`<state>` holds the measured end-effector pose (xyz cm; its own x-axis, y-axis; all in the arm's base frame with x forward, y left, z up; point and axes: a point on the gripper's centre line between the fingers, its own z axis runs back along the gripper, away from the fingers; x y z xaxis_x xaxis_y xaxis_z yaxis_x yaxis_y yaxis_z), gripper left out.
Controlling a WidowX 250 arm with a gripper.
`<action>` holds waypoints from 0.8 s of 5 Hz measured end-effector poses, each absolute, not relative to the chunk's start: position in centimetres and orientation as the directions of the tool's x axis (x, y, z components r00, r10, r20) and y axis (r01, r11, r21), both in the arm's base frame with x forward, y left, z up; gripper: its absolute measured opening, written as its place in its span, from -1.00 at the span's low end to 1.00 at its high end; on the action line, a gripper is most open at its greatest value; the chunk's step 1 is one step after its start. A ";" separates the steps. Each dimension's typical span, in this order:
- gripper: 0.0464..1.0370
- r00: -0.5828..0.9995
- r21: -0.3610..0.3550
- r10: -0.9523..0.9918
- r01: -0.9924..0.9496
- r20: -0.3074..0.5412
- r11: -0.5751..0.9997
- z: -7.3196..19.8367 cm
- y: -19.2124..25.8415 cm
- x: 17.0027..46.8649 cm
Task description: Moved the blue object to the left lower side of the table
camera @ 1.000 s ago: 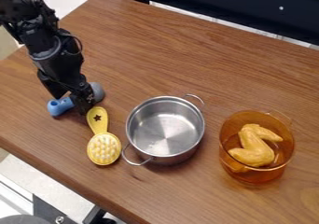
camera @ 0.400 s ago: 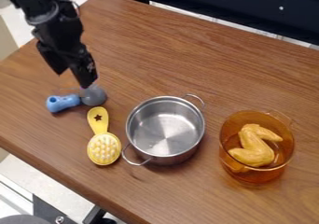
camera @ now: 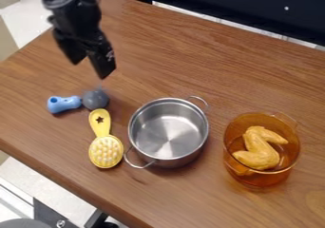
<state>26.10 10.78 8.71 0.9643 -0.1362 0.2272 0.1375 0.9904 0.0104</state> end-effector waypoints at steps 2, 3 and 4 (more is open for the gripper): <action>0.92 0.959 0.019 -0.153 0.153 0.240 0.988 8.3 6.0 26.0; 0.92 0.952 0.010 -0.145 0.148 0.270 0.989 8.9 4.5 27.4; 0.92 0.958 0.014 -0.101 0.101 0.268 0.995 8.6 3.7 28.9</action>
